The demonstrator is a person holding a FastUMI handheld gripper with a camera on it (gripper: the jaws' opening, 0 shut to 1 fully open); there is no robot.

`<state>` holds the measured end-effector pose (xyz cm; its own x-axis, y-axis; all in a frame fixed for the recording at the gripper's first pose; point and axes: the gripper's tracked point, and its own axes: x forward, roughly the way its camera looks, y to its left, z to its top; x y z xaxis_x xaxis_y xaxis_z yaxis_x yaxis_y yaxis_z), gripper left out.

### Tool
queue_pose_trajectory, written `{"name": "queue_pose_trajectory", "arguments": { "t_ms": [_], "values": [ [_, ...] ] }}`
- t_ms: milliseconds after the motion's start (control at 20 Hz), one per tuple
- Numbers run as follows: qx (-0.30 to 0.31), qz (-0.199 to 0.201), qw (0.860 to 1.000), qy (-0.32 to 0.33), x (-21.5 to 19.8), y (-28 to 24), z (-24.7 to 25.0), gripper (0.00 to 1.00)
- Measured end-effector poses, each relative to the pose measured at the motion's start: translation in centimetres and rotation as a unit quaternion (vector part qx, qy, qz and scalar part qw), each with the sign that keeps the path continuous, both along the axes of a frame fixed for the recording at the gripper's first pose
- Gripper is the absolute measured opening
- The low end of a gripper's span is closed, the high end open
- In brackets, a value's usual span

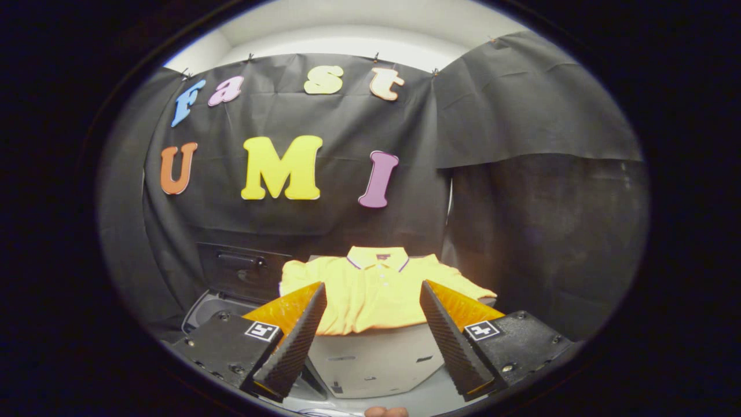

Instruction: Put the clothes into the washing machine and then close the washing machine lid.

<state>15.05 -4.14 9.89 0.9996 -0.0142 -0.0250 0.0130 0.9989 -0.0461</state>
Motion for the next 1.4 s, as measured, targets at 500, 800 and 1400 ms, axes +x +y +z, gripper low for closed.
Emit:
{"name": "queue_pose_trajectory", "arguments": {
  "t_ms": [500, 800, 1400],
  "values": [
    [0.039, 0.008, 0.989, 0.139, 16.4, -2.8, -3.3, 1.00],
    [0.012, 0.003, 0.980, 0.197, 21.1, -3.7, -5.8, 1.00],
    [0.011, 0.049, 0.940, 0.337, 21.6, -3.2, -7.2, 0.65]
  ]
}}
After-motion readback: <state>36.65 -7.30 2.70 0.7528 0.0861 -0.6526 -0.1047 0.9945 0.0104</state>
